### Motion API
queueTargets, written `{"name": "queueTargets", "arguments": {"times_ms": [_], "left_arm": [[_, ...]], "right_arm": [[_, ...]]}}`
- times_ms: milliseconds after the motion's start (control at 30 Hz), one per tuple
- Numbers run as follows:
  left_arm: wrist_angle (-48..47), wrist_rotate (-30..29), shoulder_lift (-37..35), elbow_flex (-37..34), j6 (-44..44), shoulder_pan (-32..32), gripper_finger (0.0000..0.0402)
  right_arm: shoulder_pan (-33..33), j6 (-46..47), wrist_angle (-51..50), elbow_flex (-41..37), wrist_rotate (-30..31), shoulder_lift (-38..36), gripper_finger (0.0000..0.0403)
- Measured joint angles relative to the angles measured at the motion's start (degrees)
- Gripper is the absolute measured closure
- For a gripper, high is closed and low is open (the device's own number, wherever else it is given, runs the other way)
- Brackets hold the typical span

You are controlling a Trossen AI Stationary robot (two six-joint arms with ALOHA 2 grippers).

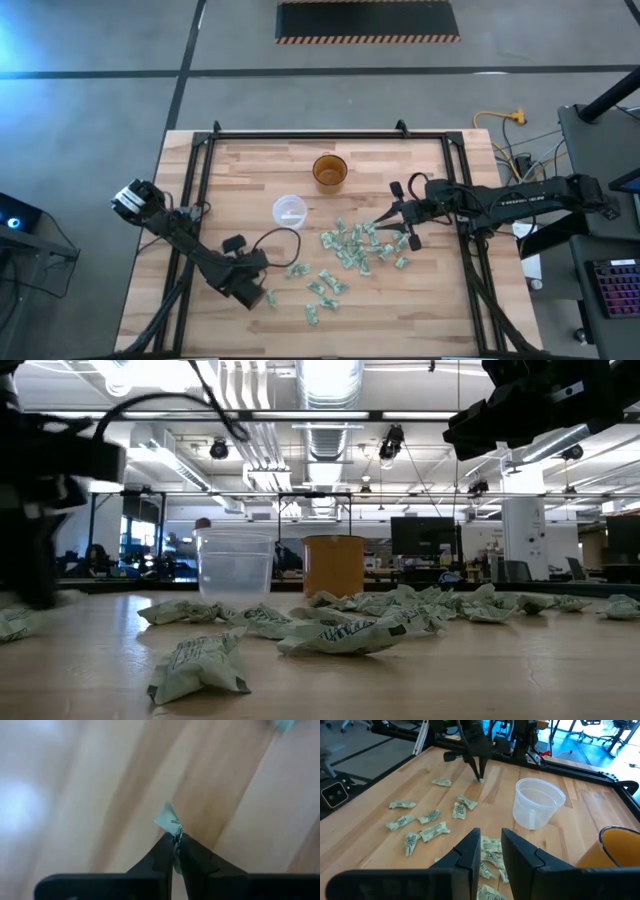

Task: Pick and place Stevia / Truvia into bins
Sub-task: Put the stevia packet into the transparent bin

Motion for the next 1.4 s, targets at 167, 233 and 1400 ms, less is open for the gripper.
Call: {"name": "queueTargets", "arguments": {"times_ms": [167, 233, 1400], "left_arm": [[0.03, -11.07, -0.8, 2.12, 8.46, 0.02, 0.0399], [-0.2, -16.22, -1.6, 2.99, 11.5, 0.02, 0.04], [13.79, -16.54, -8.2, 3.67, 55.95, 28.81, 0.0371]], "right_arm": [[0.01, 0.0, 0.0, 0.0, 0.13, -0.02, 0.0335], [0.0, 0.0, 0.02, 0.0, 0.13, -0.02, 0.0335], [0.0, -0.44, -0.19, -0.39, 0.19, -0.02, 0.0335]]}}
